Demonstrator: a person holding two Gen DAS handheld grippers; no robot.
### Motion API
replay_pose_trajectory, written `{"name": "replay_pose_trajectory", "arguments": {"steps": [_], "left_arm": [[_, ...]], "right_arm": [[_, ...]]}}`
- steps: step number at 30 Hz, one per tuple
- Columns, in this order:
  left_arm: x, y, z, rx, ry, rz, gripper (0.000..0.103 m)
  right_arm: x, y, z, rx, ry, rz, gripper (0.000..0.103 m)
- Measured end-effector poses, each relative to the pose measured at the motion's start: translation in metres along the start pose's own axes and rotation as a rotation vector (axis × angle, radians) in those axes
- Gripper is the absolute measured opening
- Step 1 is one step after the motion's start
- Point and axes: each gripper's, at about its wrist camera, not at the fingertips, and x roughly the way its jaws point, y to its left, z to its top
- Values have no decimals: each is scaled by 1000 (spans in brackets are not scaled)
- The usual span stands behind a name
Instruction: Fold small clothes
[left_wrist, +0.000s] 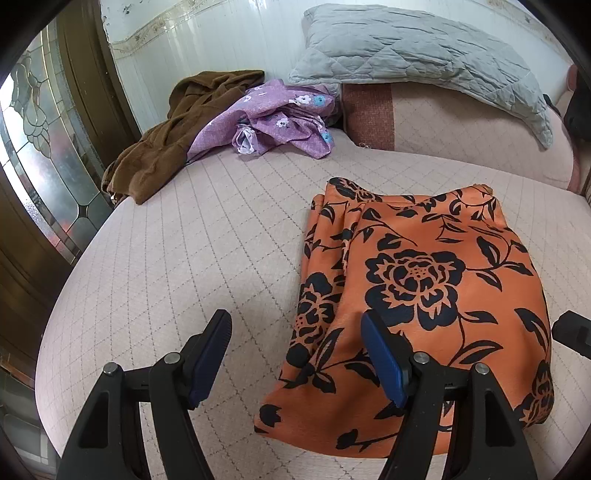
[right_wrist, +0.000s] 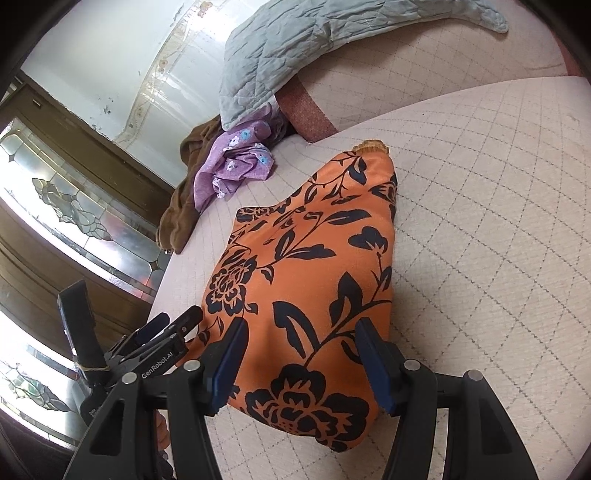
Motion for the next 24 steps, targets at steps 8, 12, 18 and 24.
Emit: {"name": "replay_pose_trajectory", "arguments": {"steps": [8, 12, 18, 24], "left_arm": [[3, 3, 0, -5, 10, -4, 73], [5, 3, -1, 2, 16, -3, 73], [10, 3, -4, 13, 31, -23, 73], [9, 12, 0, -35, 55, -154, 73]], "right_arm": [[1, 0, -1, 1, 0, 1, 68], [4, -2, -2, 8, 1, 0, 69], [7, -9, 2, 27, 2, -2, 71], [8, -17, 8, 49, -4, 0, 72]]}}
